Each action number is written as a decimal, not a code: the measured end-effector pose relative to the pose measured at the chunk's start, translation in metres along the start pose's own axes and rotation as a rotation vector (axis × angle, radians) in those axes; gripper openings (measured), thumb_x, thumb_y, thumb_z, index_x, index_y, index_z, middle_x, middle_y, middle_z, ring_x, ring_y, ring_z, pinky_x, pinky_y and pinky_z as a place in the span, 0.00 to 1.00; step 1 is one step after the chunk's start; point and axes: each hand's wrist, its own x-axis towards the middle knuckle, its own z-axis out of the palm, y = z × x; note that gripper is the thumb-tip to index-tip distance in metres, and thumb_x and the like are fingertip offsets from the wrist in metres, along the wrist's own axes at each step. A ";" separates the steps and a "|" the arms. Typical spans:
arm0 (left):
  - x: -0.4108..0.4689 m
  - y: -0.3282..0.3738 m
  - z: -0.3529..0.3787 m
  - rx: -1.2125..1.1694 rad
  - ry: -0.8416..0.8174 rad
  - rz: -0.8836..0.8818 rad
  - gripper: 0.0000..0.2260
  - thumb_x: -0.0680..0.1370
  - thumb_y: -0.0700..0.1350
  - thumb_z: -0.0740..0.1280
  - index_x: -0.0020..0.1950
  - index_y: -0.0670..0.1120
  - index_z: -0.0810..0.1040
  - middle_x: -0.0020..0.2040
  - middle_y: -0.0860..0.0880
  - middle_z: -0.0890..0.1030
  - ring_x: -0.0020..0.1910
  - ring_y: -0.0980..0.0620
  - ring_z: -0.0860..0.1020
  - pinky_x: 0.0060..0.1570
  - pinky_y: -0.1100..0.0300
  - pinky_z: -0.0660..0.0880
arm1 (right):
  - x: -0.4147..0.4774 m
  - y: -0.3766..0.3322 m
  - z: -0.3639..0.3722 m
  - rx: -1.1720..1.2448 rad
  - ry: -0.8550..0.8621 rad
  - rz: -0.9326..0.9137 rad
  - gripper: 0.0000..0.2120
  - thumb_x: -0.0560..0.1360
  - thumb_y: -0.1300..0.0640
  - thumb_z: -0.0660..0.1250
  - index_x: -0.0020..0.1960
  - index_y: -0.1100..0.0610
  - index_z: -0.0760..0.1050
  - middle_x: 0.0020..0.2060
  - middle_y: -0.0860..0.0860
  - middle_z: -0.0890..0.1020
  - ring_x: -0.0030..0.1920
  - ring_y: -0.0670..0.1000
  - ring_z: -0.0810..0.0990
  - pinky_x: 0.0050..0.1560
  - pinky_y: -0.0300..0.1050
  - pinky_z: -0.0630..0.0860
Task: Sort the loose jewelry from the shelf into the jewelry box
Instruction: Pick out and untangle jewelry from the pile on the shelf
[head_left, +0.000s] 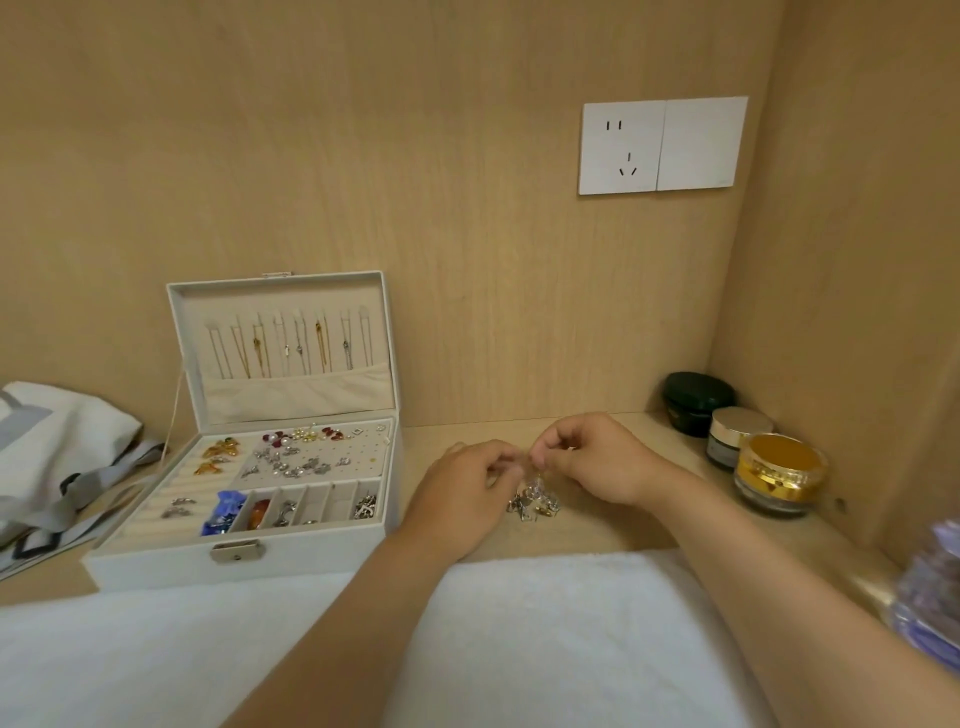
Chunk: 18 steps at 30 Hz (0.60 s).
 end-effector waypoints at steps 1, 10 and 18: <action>-0.001 0.004 0.000 -0.105 0.023 -0.021 0.09 0.77 0.49 0.69 0.57 0.56 0.81 0.45 0.59 0.84 0.50 0.61 0.78 0.55 0.62 0.74 | 0.000 -0.003 0.000 0.076 0.013 0.007 0.07 0.77 0.66 0.68 0.43 0.59 0.82 0.32 0.47 0.81 0.25 0.38 0.72 0.31 0.32 0.68; -0.002 0.018 0.001 -0.565 0.099 -0.138 0.08 0.74 0.37 0.74 0.51 0.47 0.82 0.34 0.53 0.84 0.34 0.62 0.79 0.39 0.71 0.72 | -0.002 -0.017 0.002 0.381 0.086 0.045 0.04 0.74 0.67 0.73 0.48 0.64 0.82 0.25 0.46 0.80 0.22 0.41 0.70 0.24 0.32 0.66; 0.000 0.016 0.000 -0.559 0.162 -0.196 0.08 0.78 0.39 0.70 0.43 0.51 0.83 0.38 0.56 0.83 0.33 0.67 0.75 0.38 0.74 0.71 | 0.002 0.000 -0.002 0.134 0.124 0.027 0.03 0.75 0.64 0.72 0.45 0.58 0.84 0.30 0.46 0.78 0.26 0.39 0.71 0.30 0.31 0.69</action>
